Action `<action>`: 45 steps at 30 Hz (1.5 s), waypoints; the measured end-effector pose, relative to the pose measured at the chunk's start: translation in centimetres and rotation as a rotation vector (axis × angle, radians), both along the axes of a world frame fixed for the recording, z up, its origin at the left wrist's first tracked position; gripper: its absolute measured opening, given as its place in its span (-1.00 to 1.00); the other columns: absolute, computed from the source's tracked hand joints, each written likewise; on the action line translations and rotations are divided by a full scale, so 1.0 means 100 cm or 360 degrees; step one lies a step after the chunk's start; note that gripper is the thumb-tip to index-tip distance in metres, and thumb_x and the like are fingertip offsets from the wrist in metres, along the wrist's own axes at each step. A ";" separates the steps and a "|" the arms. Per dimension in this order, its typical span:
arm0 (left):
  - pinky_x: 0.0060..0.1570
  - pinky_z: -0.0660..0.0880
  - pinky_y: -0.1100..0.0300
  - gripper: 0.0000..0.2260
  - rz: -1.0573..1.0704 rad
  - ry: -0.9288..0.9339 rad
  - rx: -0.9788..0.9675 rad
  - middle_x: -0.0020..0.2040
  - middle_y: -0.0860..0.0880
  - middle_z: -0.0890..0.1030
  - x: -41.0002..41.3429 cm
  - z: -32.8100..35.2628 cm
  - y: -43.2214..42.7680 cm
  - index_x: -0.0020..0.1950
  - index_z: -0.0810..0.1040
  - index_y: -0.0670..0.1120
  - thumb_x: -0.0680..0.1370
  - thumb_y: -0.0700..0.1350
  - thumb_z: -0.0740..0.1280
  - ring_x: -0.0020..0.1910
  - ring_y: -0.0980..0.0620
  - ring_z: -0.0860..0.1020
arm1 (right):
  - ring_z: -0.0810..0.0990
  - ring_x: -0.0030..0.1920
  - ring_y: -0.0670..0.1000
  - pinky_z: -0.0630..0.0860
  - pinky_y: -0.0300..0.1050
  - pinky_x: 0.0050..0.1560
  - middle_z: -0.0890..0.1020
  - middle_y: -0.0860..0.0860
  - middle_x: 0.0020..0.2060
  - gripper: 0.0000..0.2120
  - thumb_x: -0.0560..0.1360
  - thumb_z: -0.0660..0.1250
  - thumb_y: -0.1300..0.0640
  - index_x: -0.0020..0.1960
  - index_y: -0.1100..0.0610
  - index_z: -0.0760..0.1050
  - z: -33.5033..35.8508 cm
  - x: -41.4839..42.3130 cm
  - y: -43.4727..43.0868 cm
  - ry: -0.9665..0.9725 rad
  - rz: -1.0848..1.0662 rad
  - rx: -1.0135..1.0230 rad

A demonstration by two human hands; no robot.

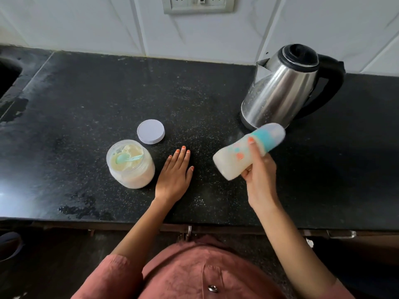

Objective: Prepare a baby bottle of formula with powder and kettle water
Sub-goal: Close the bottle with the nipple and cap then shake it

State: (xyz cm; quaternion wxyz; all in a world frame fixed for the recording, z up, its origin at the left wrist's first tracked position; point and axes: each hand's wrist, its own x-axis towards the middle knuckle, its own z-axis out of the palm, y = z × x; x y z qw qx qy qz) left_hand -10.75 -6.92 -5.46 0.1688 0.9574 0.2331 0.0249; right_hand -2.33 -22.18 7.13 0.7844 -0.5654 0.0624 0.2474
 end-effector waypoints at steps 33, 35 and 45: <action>0.39 -0.28 0.25 -0.53 -0.0002 -0.0009 -0.0025 0.54 0.02 -0.10 0.000 0.003 0.000 0.51 -0.09 -0.06 0.64 0.02 -0.05 0.51 0.09 -0.14 | 0.64 -0.11 -0.07 0.60 -0.15 -0.14 0.65 -0.03 -0.11 -0.67 0.30 0.37 0.00 0.04 0.04 0.50 0.003 -0.003 0.006 -0.0041 0.0259 0.0007; 0.39 -0.28 0.25 -0.53 0.0000 0.0001 -0.0045 0.54 0.02 -0.11 0.000 0.002 0.001 0.51 -0.09 -0.06 0.64 0.02 -0.05 0.51 0.10 -0.15 | 0.65 -0.18 -0.08 0.60 -0.17 -0.17 0.67 -0.04 -0.21 -0.74 0.25 0.42 0.10 -0.07 0.05 0.54 0.003 -0.015 0.003 -0.0235 0.0618 -0.0197; 0.39 -0.27 0.25 -0.52 -0.0011 -0.0025 -0.0027 0.54 0.01 -0.08 0.000 0.001 0.001 0.51 -0.07 -0.07 0.63 0.08 -0.11 0.48 0.13 -0.16 | 0.64 -0.11 -0.08 0.60 -0.17 -0.14 0.65 -0.03 -0.10 -0.73 0.37 0.36 0.05 0.05 0.06 0.51 -0.001 -0.008 0.007 -0.0024 0.0175 0.0059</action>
